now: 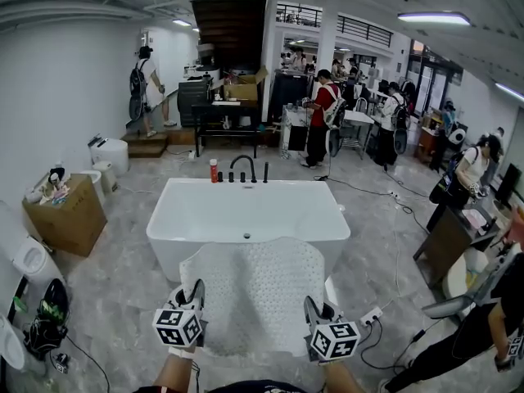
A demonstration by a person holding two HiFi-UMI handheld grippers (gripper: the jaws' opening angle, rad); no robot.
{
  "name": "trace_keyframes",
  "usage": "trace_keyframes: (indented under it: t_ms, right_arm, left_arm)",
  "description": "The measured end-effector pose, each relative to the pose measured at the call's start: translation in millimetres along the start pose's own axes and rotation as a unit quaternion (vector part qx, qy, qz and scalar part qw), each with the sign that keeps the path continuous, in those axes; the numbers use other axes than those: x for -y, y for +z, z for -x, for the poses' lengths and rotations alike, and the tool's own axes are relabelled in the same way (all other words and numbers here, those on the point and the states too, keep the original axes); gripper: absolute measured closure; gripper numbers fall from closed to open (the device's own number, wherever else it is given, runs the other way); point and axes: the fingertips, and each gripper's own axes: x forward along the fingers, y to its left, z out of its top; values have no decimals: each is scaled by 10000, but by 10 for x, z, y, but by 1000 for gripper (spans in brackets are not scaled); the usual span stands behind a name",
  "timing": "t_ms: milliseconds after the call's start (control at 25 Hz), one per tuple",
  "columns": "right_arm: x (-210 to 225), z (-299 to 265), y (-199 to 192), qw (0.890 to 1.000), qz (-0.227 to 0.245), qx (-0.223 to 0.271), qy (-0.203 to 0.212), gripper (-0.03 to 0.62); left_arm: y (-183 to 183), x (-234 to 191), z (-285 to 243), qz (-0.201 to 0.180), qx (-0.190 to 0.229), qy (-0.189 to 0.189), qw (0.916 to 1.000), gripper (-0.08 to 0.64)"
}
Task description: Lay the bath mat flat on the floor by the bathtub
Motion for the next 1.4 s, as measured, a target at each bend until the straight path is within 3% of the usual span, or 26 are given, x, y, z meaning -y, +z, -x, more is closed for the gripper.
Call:
trace_keyframes:
  t_ms: [680,1400]
  right_arm:
    - [-324,-640,-44,9998,-13,-142,-133,543]
    - [-729,-964,-73,9990,239,-364,-72,543]
  left_arm:
    - [10,-647,-343,83,-60,-151,9998,525]
    - [-130,-1271,-323,415,-54,-2,9991,525]
